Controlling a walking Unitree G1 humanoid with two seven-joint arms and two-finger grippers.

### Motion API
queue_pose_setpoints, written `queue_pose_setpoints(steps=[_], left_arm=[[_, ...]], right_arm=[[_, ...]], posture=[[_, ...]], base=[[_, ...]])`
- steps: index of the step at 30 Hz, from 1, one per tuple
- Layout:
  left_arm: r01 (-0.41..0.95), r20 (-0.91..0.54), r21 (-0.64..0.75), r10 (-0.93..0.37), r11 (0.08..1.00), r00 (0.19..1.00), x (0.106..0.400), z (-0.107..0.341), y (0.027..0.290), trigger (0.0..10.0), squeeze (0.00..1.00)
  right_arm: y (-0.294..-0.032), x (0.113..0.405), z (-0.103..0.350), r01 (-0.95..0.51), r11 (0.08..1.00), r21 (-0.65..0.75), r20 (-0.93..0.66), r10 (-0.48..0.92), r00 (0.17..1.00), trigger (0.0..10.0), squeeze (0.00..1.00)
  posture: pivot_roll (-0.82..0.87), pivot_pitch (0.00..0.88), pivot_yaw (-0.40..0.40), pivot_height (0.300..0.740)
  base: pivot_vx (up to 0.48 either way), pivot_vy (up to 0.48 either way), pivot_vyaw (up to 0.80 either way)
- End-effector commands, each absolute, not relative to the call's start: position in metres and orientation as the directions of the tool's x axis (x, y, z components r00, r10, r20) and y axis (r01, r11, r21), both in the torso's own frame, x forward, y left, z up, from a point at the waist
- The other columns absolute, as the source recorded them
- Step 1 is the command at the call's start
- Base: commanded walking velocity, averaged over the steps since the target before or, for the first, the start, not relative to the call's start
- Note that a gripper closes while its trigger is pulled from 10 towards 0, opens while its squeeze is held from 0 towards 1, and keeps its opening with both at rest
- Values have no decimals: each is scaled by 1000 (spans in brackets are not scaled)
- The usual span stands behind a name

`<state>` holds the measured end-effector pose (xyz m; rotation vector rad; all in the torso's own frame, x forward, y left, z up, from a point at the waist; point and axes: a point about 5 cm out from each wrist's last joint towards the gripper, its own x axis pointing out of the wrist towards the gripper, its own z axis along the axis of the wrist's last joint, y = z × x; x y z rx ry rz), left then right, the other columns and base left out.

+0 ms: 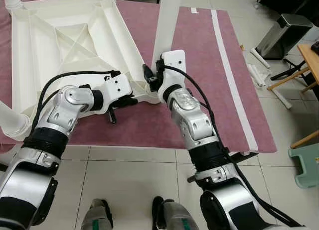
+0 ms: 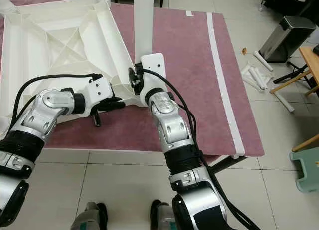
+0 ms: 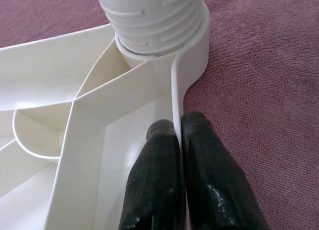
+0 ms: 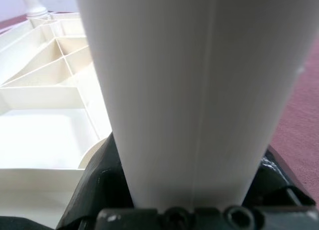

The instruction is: Building children table

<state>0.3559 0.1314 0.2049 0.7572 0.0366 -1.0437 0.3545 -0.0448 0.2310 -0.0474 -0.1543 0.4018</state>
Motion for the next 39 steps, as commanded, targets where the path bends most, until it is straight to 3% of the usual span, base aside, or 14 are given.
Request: queue_pose_setpoints(steps=[1,7,8,14,15,16,17,19,21,22,23,37,38,39], left_arm=[[762,-294,614,-836,208,464,348,231,121,0,0],[771,-312,614,-844,170,435,341,229,126,0,0],[771,-317,616,-846,160,429,339,229,128,0,0],[770,-320,619,-845,155,428,338,229,129,0,0],[768,-321,623,-847,149,424,337,229,130,0,0],[768,-321,623,-847,149,424,337,229,130,0,0],[773,-335,625,-857,109,391,330,229,130,0,0],[773,-335,625,-857,109,391,330,229,130,0,0],[797,-396,604,-875,-20,278,307,224,135,0,0],[797,-396,604,-875,-20,278,307,224,135,0,0],[806,-424,587,-877,-76,227,296,221,137,0,0],[826,-475,531,-874,-190,105,262,215,141,0,0],[828,-473,529,-875,-188,103,261,214,140,0,0],[828,-473,529,-875,-188,103,261,214,140,0,0]], right_arm=[[-47,355,212,-404,913,-55,58,407,912,10000,0],[-45,351,222,-480,873,-87,91,487,869,10000,0],[-47,350,227,-512,853,-104,108,521,847,10000,1000],[-46,347,232,-561,819,-117,121,573,811,10000,1000],[-44,342,238,-629,767,-128,139,642,754,10000,502],[-44,342,238,-629,767,-128,139,642,754,10000,502],[-48,332,245,-735,656,-170,149,755,639,10000,0],[-48,332,245,-735,656,-170,149,755,639,10000,0],[-64,307,247,-894,368,-254,64,929,365,10000,0],[-64,307,247,-894,368,-254,64,929,365,10000,0],[-70,300,245,-927,266,-263,16,962,272,10000,0],[-73,294,223,-974,47,-222,-148,986,82,9412,0],[-72,295,222,-974,55,-221,-149,985,90,0,0],[-72,295,222,-974,55,-221,-149,985,90,0,0]], posture=[[89,203,-25,740],[92,201,-29,740],[95,198,-32,740],[98,197,-35,740],[99,196,-35,740],[99,196,-35,740],[98,190,-37,740],[98,190,-37,740],[98,186,-36,740],[98,186,-36,740],[99,184,-37,740],[120,182,-54,740],[120,183,-55,740],[120,183,-55,740]], base=[[0,0,0],[0,0,0],[0,0,0],[0,0,0],[0,0,0],[0,0,0],[0,0,0],[0,0,0],[0,0,0],[0,0,0],[0,0,0],[0,0,0],[0,0,0],[0,0,0]])
